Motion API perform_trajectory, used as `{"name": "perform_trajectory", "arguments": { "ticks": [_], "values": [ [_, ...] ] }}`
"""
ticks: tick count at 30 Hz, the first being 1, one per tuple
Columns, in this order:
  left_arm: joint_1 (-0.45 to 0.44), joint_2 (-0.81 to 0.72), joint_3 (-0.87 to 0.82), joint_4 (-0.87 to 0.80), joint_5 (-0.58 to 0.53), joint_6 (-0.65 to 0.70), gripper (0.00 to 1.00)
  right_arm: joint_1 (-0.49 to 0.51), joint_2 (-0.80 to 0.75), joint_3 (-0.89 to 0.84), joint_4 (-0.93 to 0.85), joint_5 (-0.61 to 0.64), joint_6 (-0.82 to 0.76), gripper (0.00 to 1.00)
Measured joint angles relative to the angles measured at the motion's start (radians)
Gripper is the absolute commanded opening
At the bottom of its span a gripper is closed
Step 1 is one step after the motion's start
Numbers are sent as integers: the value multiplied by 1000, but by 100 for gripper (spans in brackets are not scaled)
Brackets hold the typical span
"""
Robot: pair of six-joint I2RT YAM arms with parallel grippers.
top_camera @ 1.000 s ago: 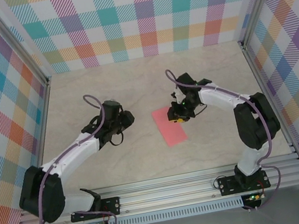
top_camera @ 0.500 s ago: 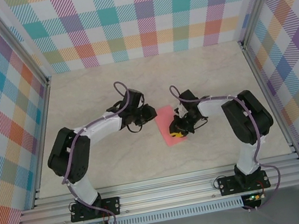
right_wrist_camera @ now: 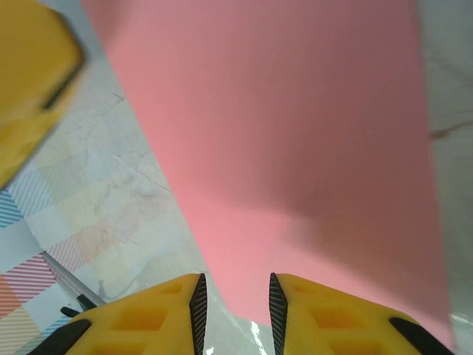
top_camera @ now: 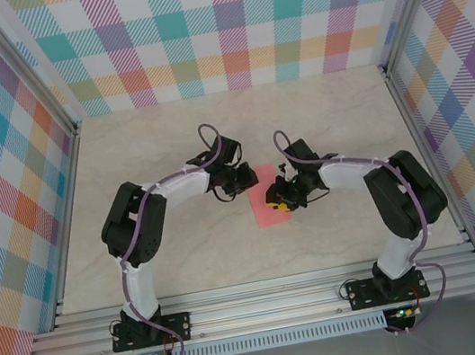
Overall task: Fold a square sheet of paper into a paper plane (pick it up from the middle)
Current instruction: Third fold the triangle at the center of the table.
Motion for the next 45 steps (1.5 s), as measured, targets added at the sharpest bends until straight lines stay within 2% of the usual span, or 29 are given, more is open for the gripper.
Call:
{"name": "perform_trajectory", "arguments": {
  "ticks": [6, 13, 27, 33, 45],
  "values": [
    [0, 39, 13, -45, -46, 24, 14, -56, -31, -7, -70, 58, -55, 36],
    [1, 56, 25, -56, -52, 45, 13, -58, -31, -64, -110, 73, -68, 39],
    [2, 51, 2, -20, -52, 44, 11, -58, -65, -111, -97, 46, -55, 38],
    [2, 51, -3, -6, -48, 44, 11, -58, -66, -124, -79, 16, -37, 33],
    [2, 50, -10, 2, -47, 44, 11, -58, -38, -111, -55, -24, -10, 37]
  ]
}}
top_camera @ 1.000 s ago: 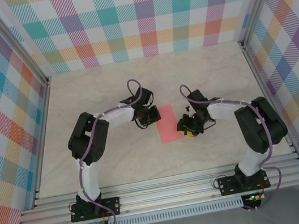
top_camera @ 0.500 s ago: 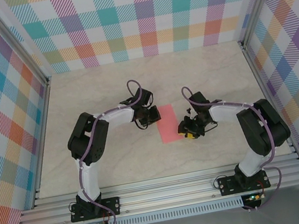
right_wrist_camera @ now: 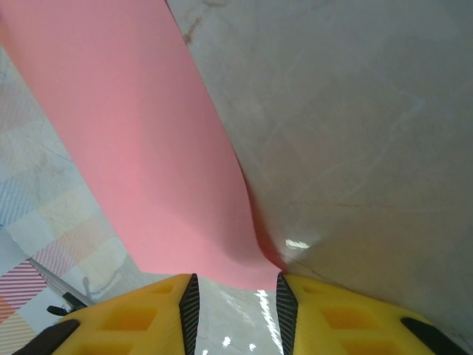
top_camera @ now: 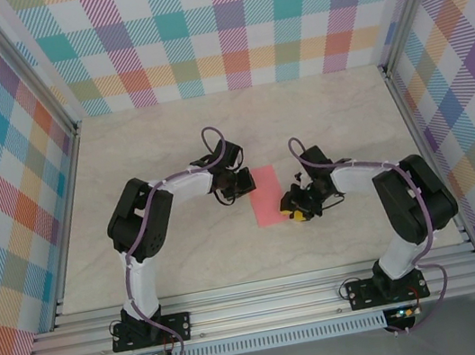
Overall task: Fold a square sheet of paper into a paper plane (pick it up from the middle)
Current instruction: Third fold the triangle at the center of the table.
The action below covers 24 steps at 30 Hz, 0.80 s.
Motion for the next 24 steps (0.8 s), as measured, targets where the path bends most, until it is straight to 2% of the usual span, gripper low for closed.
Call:
{"name": "perform_trajectory", "arguments": {
  "ticks": [8, 24],
  "values": [
    [0, -3, -7, 11, 2, 0, 11, 1, -44, 9, -41, 68, -6, 39],
    [0, -3, -8, 14, 2, 0, 11, 8, 6, 14, -25, 32, -1, 36]
  ]
}}
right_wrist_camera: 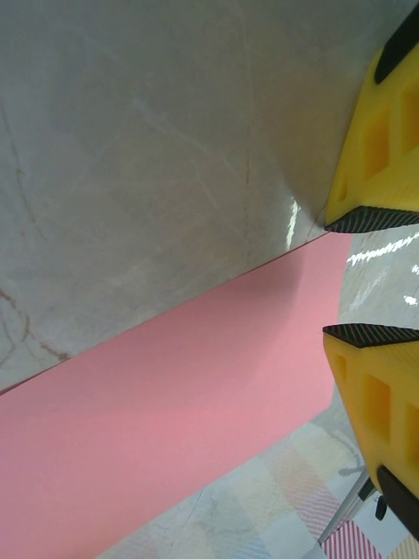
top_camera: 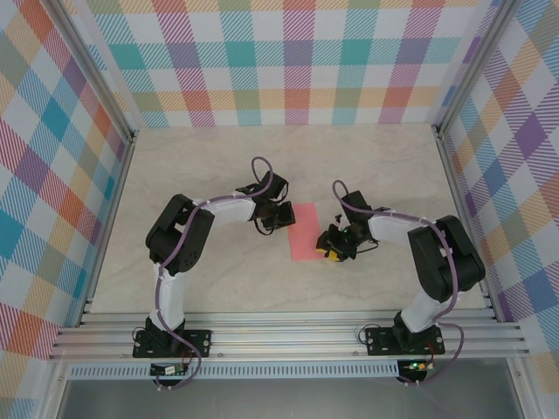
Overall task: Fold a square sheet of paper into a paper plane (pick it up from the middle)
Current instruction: Third fold the triangle at the center of the table.
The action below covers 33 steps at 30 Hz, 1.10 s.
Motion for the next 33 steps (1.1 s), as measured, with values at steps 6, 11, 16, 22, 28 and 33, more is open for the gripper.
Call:
{"name": "perform_trajectory", "arguments": {
  "ticks": [6, 11, 16, 22, 28, 33],
  "values": [
    [0, -3, -6, 5, 0, -3, 11, 17, 36, 46, 7, -16, 2, 37],
    [0, -4, -6, 5, 0, -3, 11, 31, 74, 113, 14, -21, -5, 38],
    [0, -5, -7, 5, 0, -3, 10, 31, 73, 132, 14, -13, -23, 42],
    [0, -6, -11, 10, 0, -3, 10, 20, 74, 181, -6, -14, -64, 50],
    [0, -6, -11, 10, 0, -3, 11, -2, 95, 234, -24, -40, -135, 49],
    [0, -6, -11, 10, 0, -3, 11, -16, 141, 245, -51, -68, -179, 41]
  ]
}}
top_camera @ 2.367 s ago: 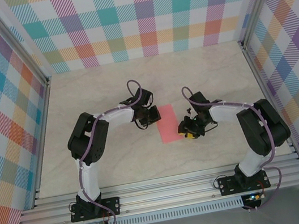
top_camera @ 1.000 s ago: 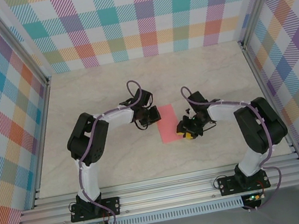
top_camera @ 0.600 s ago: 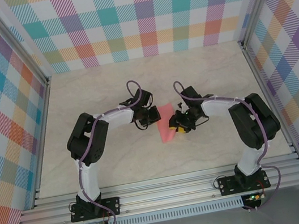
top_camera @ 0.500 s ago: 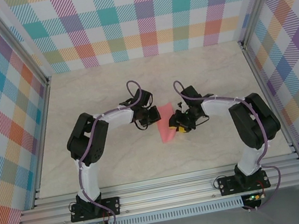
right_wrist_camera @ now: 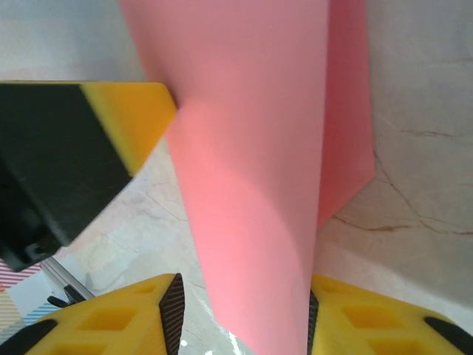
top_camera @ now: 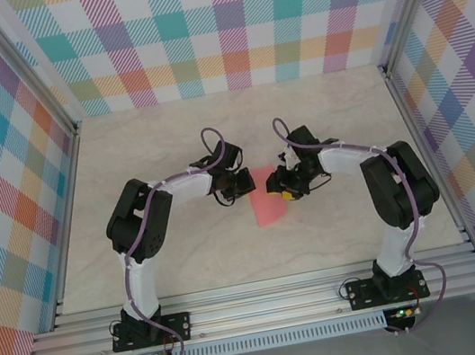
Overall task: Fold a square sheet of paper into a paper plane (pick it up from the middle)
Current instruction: Third fold the triangle at the center of the table.
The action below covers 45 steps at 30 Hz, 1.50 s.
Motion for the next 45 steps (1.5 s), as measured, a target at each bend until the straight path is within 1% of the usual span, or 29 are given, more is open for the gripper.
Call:
{"name": "perform_trajectory", "arguments": {
  "ticks": [9, 13, 16, 18, 21, 26, 29, 31, 33, 36, 39, 41, 45],
  "values": [
    [0, 5, 13, -11, 6, 47, 12, -20, 35, 0, -8, -11, -16, 18],
    [0, 18, 39, -34, 21, 80, 14, -26, 53, -5, 4, -16, -5, 13],
    [0, 19, 45, -36, 27, 100, 23, -26, 55, -17, 21, -25, 14, 8],
    [0, 16, 45, -35, 27, 112, 33, -26, 55, -18, 28, -27, 34, 8],
    [0, -29, 14, -31, 2, 134, 45, -26, 55, -18, 36, -32, 53, 6],
    [-11, -214, -123, -5, -34, 163, 50, -27, 55, -10, 11, -34, 68, 6],
    [-55, -325, -194, 36, -57, 178, 51, -28, 55, 3, -2, -48, 78, 7],
    [-109, -377, -227, 55, -80, 192, 52, -29, 55, 16, -15, -52, 80, 7],
    [-183, -401, -240, 62, -116, 212, 52, -30, 55, 30, -26, -56, 81, 7],
    [-286, -401, -240, 64, -176, 248, 53, -31, 56, 36, -35, -60, 81, 7],
    [-364, -393, -238, 63, -240, 285, 54, -32, 62, 37, -42, -63, 81, 7],
    [-401, -366, -226, 56, -290, 311, 54, -32, 66, 37, -43, -65, 80, 8],
    [-443, -286, -181, 30, -387, 359, 54, -32, 70, 37, -43, -70, 81, 8]
  ]
}}
